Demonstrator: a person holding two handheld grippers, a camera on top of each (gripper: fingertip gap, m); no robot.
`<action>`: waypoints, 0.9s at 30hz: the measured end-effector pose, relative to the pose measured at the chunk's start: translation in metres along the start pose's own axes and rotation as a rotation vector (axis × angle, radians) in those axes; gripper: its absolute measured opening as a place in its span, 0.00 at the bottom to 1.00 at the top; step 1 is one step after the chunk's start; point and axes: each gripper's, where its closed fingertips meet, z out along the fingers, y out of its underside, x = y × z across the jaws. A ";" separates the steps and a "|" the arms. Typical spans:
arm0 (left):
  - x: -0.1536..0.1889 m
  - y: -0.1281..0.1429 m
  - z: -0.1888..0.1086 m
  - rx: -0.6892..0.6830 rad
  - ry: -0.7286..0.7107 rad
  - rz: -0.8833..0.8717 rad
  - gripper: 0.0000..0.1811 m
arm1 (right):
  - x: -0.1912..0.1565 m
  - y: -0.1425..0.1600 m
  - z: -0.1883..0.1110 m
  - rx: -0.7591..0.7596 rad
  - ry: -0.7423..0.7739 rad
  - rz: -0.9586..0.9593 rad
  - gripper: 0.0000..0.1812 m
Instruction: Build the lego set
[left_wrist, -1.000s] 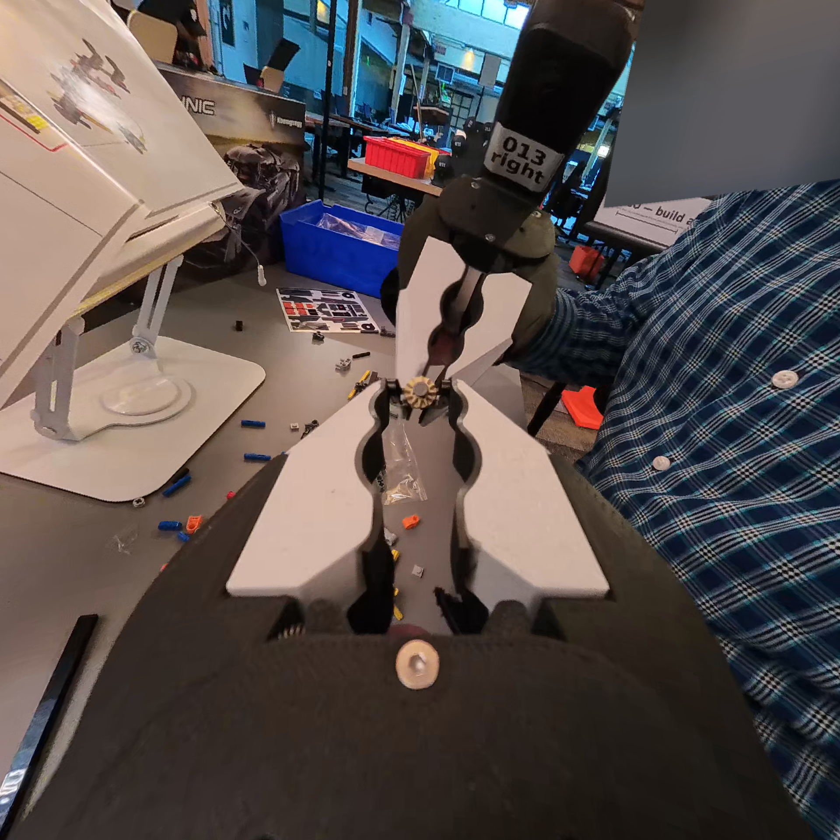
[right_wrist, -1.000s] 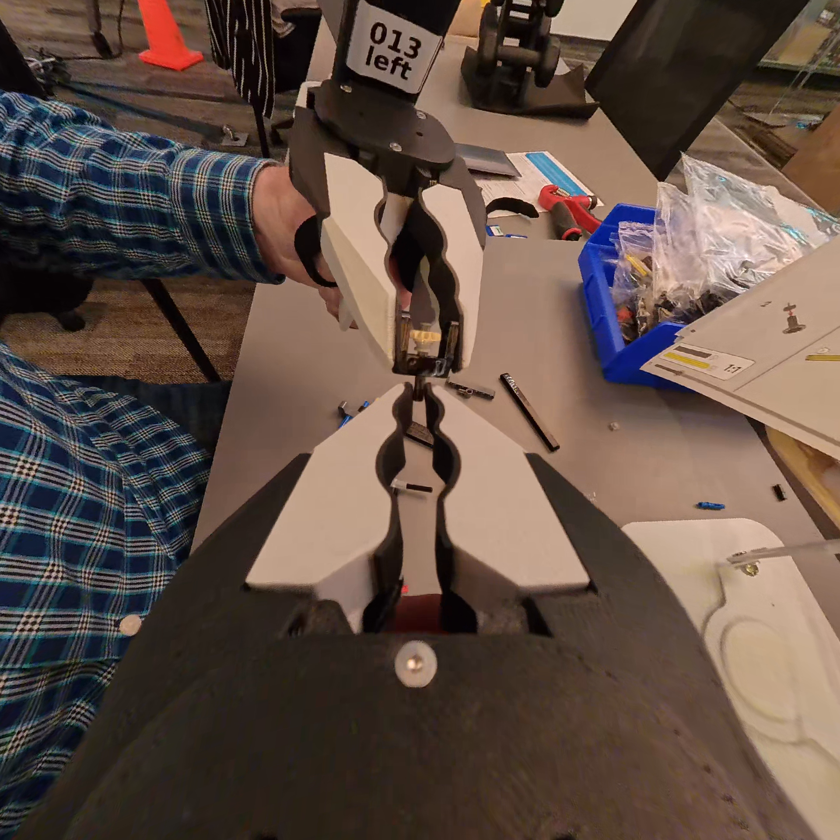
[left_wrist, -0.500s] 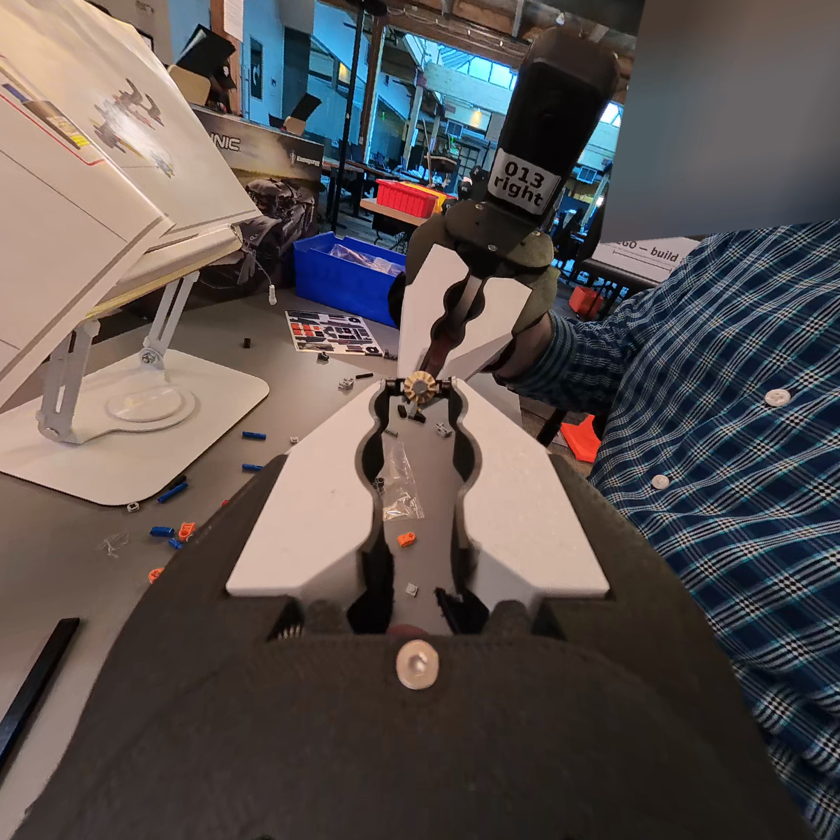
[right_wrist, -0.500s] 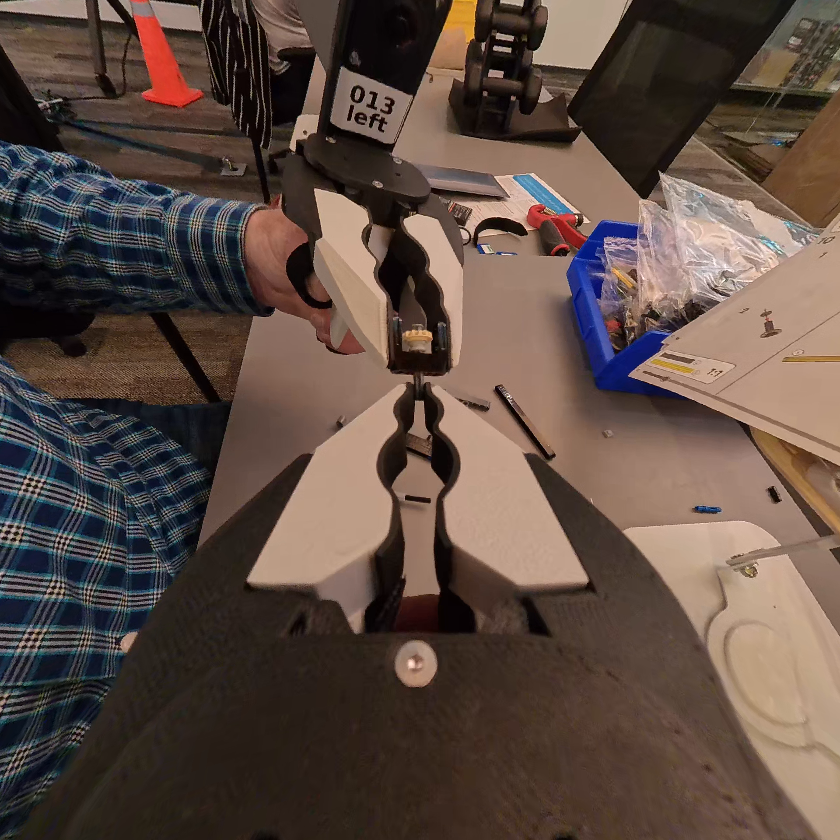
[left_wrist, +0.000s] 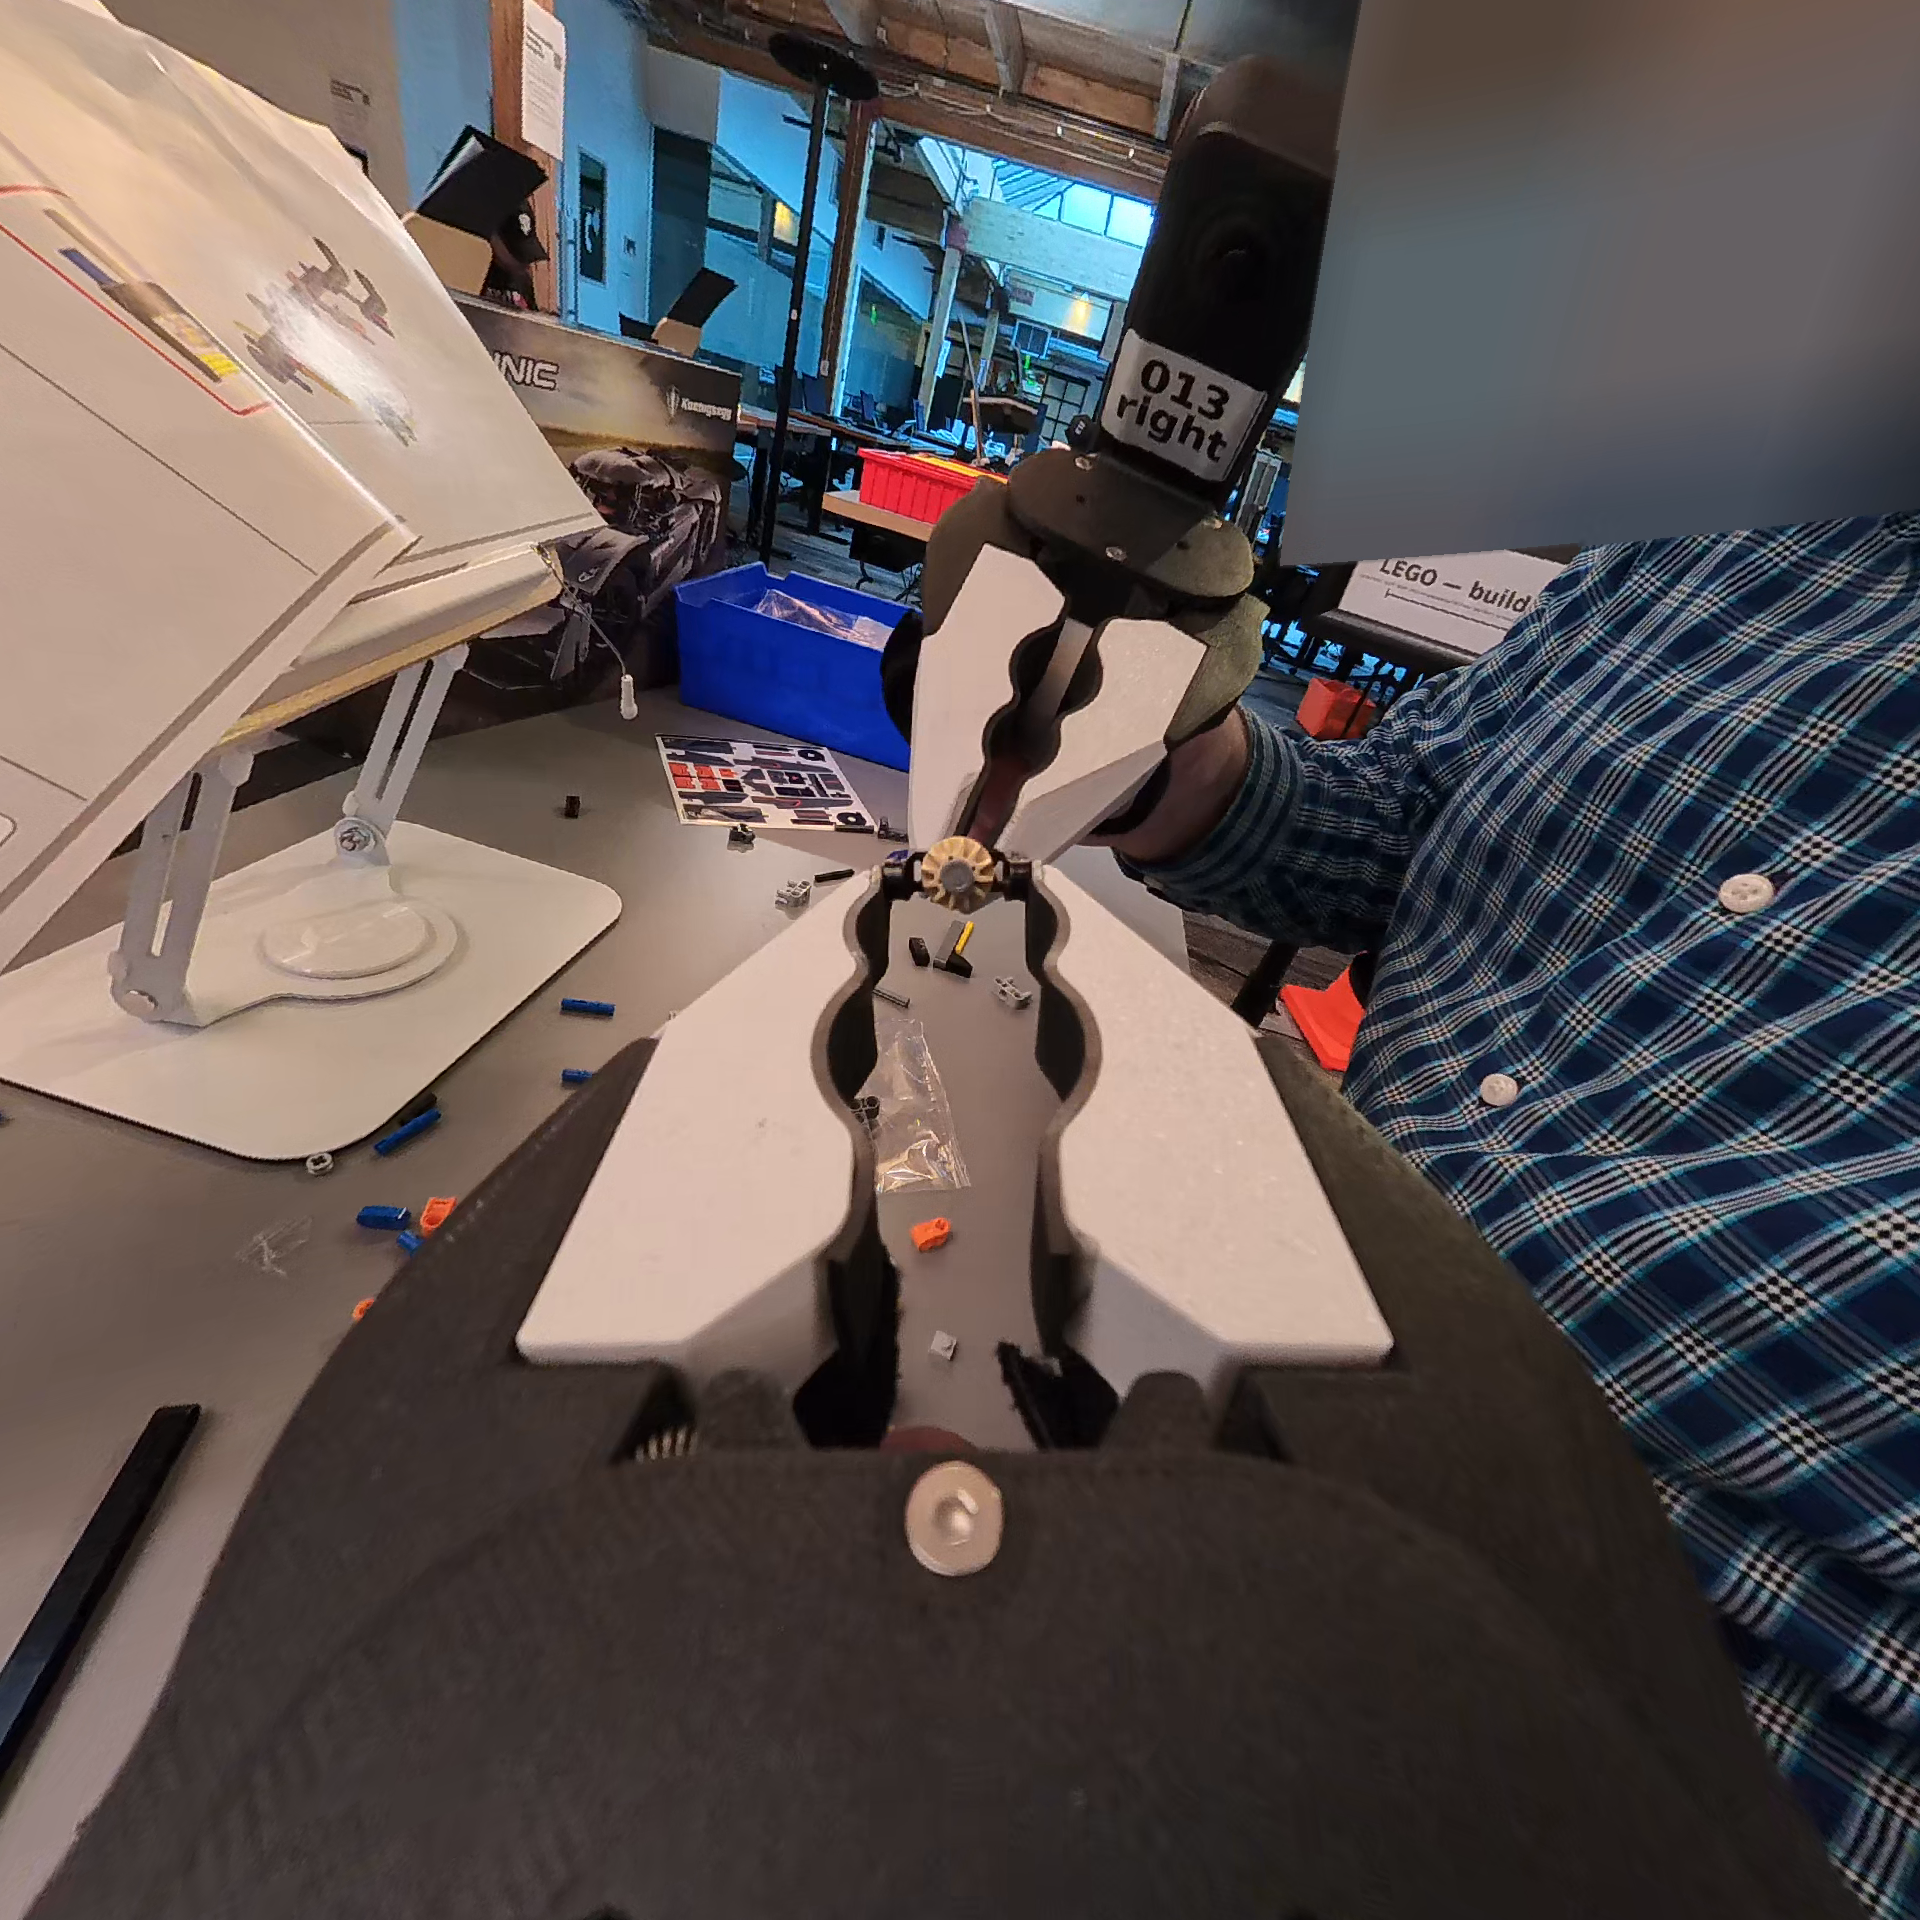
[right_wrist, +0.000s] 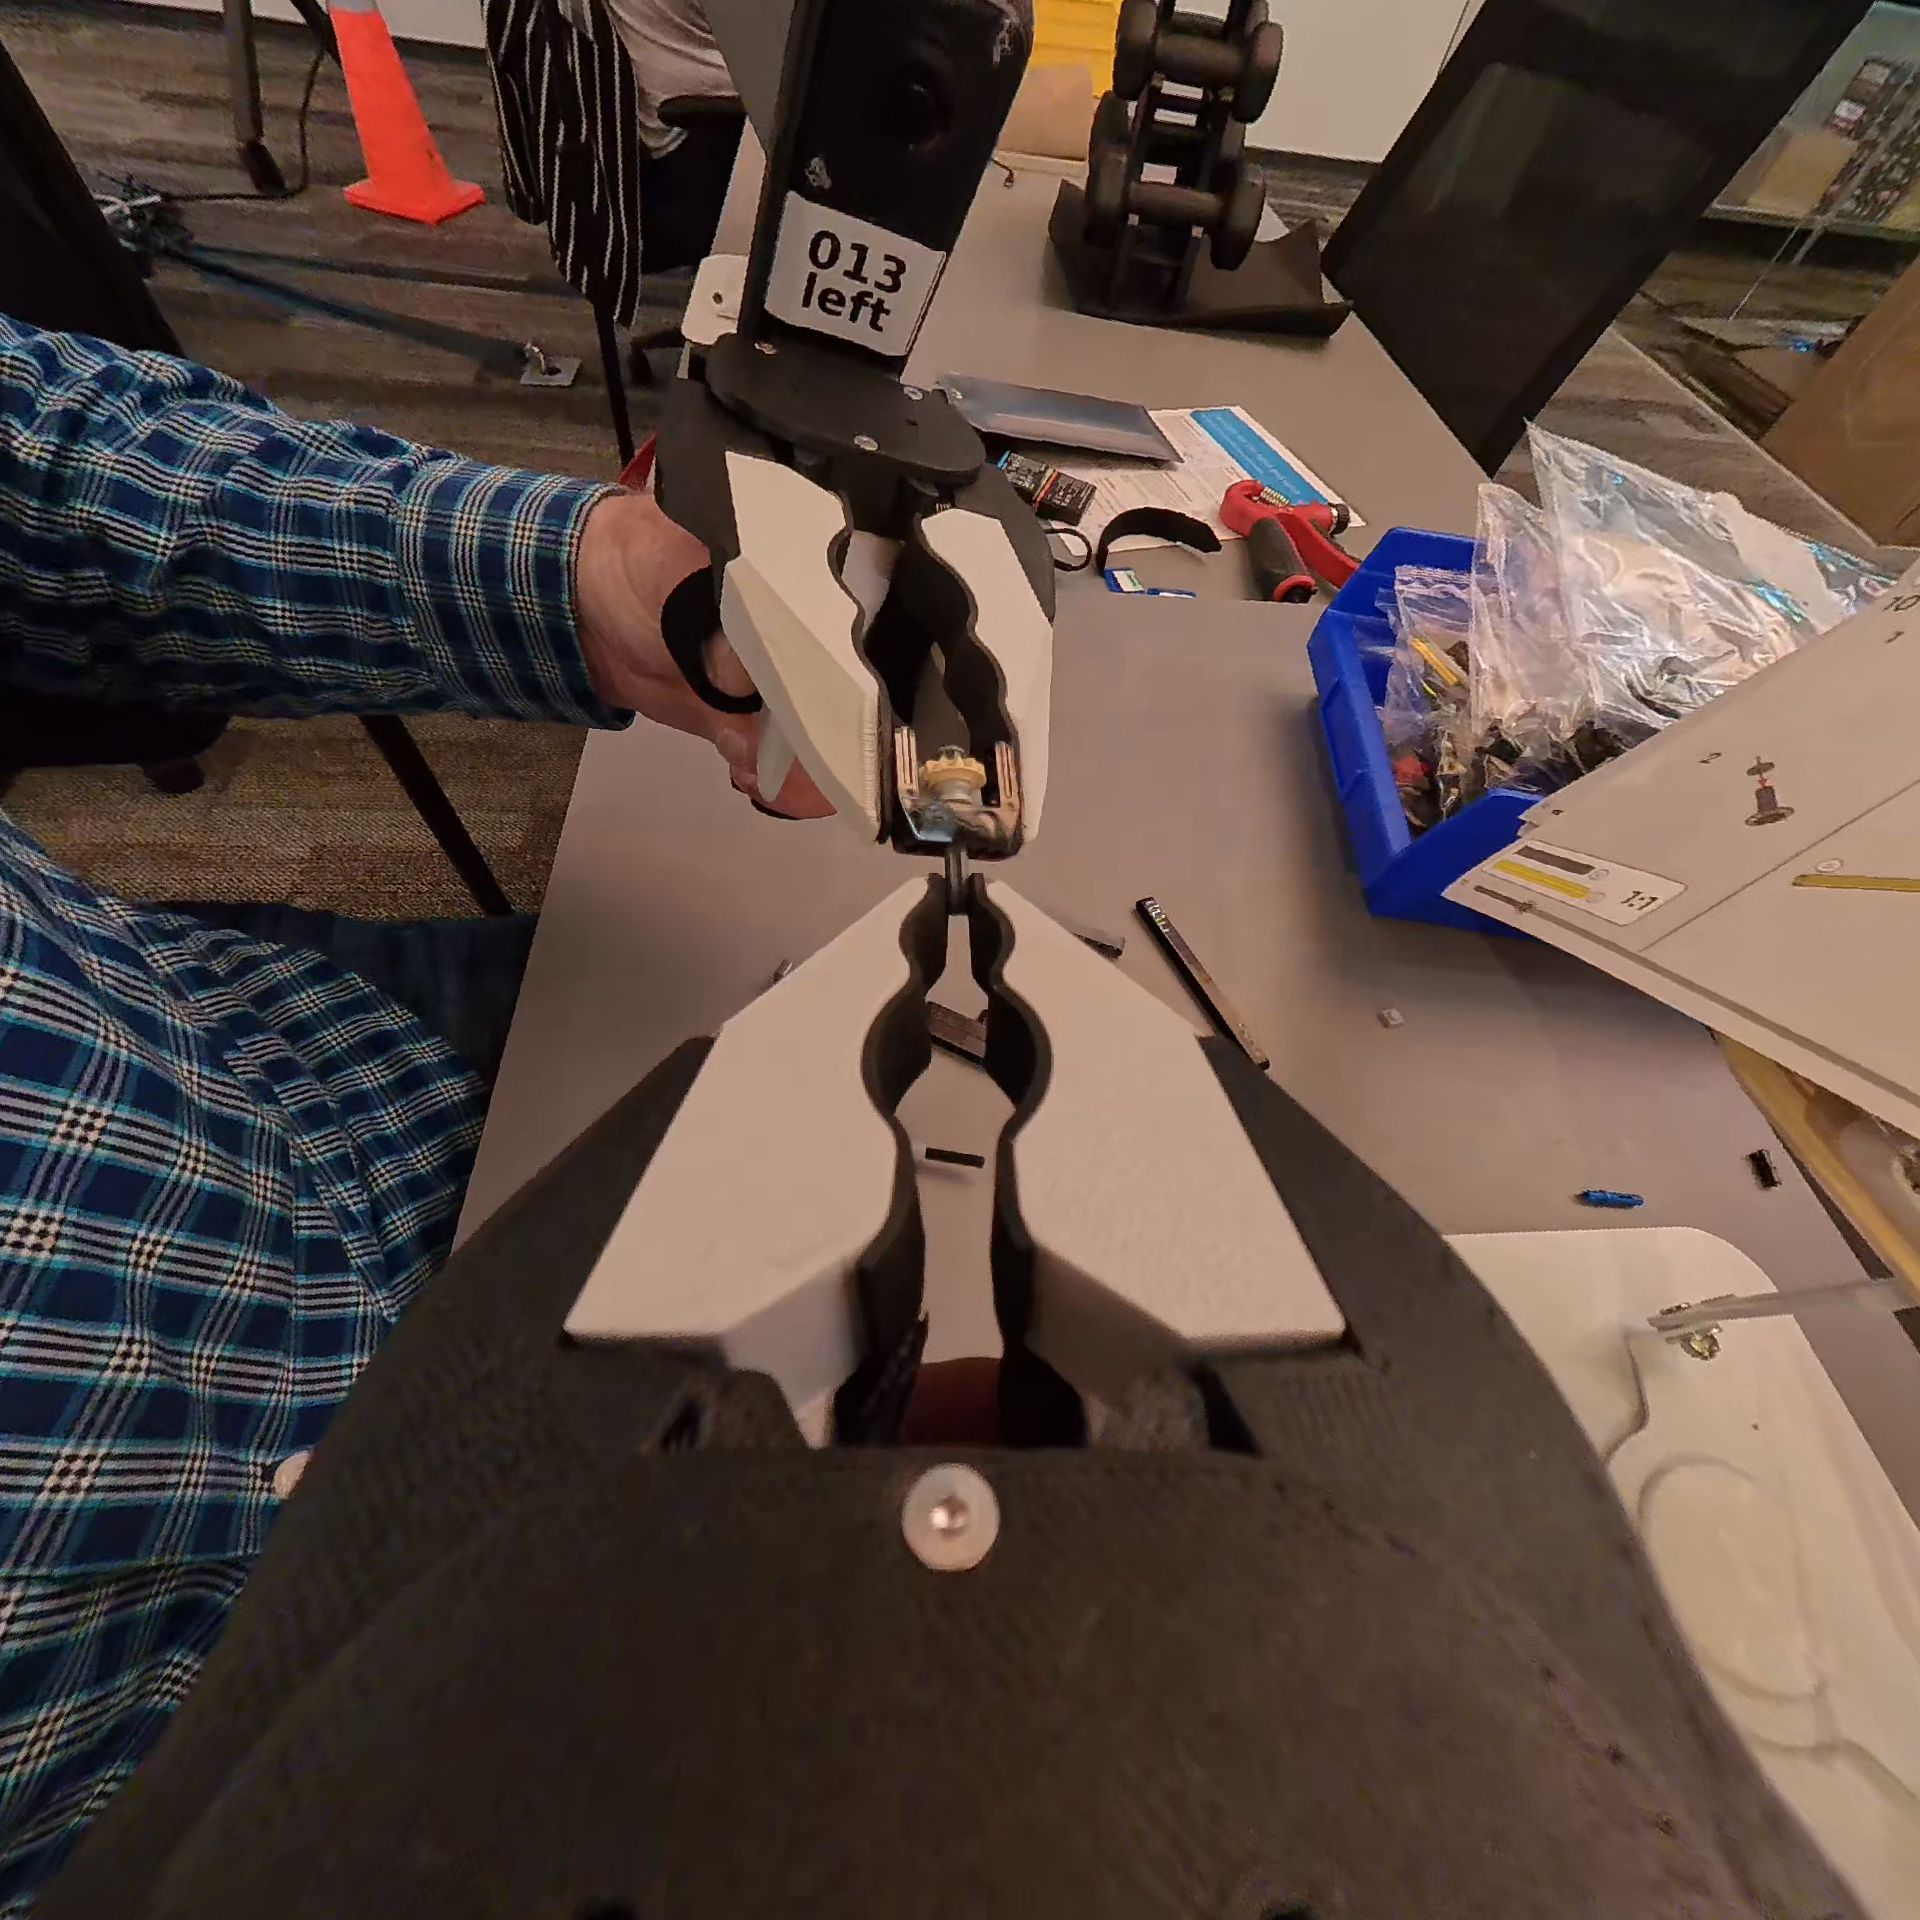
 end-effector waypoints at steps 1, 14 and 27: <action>0.000 0.000 -0.001 0.000 -0.002 0.002 0.13 | 0.000 0.000 0.000 -0.002 0.000 -0.004 0.01; -0.002 0.005 -0.020 -0.028 -0.041 -0.012 0.21 | -0.006 -0.001 0.016 -0.048 -0.014 -0.082 0.01; -0.001 0.013 -0.025 -0.103 -0.060 0.045 0.13 | -0.009 0.000 0.026 -0.126 0.010 -0.200 0.01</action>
